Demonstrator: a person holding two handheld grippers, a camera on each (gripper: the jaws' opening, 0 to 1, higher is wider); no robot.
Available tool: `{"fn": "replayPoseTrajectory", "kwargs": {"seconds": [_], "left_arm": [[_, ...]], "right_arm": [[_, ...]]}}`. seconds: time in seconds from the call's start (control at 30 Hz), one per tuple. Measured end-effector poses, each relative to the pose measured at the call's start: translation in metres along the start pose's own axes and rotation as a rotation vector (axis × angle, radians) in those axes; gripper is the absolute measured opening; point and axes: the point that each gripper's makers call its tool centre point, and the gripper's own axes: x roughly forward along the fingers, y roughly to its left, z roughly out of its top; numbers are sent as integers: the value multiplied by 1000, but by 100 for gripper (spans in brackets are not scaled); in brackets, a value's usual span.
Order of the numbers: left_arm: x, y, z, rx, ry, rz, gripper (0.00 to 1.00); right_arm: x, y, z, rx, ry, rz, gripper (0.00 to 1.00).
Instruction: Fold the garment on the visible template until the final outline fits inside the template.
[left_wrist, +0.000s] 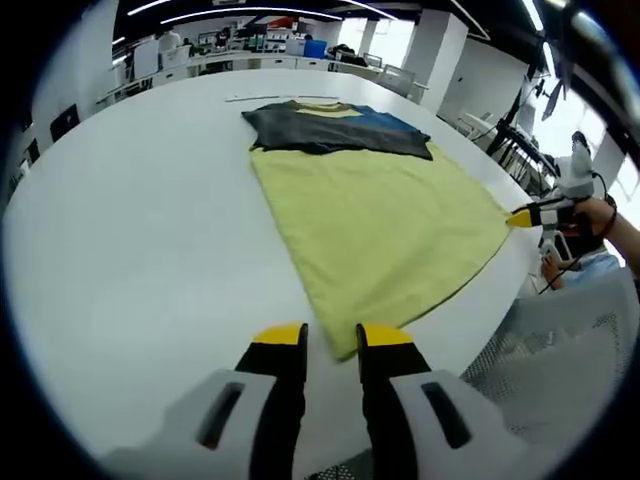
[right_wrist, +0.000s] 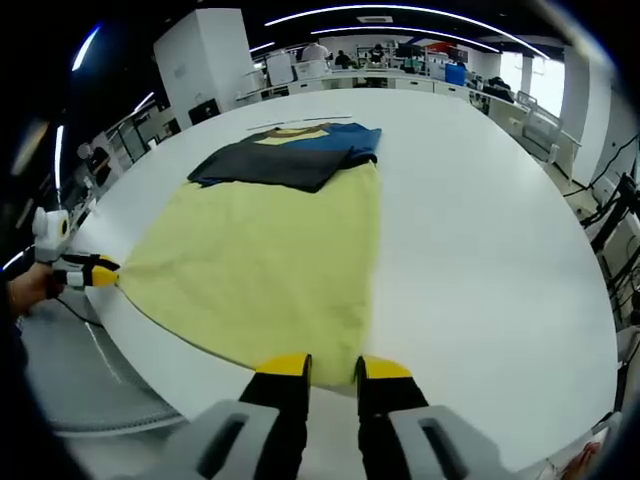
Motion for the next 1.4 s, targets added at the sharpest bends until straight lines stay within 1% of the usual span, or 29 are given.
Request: {"fn": "replayPoseTrajectory", "kwargs": {"seconds": [0.07, 0.13, 0.2, 0.27, 0.4, 0.53, 0.6, 0.77, 0.97, 1.2, 1.4], "left_arm": [[1, 0, -1, -5, 8, 2, 13], [1, -1, -2, 21, 9, 2, 11], [2, -1, -2, 31, 11, 7, 9], [3, -3, -3, 42, 18, 3, 6], [3, -3, -4, 59, 23, 15, 4], [3, -3, -4, 49, 29, 13, 1], [2, -4, -4, 47, 30, 7, 0], [-2, -6, -5, 83, 39, 4, 0], [-6, -5, -8, 83, 55, 5, 0], [-15, -7, -20, 70, 92, -5, 0], [-23, -9, -30, 85, 125, -11, 0]], "right_arm": [[0, -1, 0, -5, 1, -4, 9], [0, -2, 0, -10, 2, -10, 6], [0, -3, -1, -10, 7, -13, 3], [0, -3, -2, -7, 11, -12, 3], [1, -2, -2, -10, 9, -11, 0], [1, -2, -2, -21, 17, -10, 0], [1, -2, -3, -29, 21, -8, 0], [-2, 0, -3, -43, 27, 1, 0], [-7, 5, -8, -43, 36, 17, 0], [-13, 12, -19, -48, 66, 33, 0], [-18, 17, -28, -36, 82, 46, 0]]}}
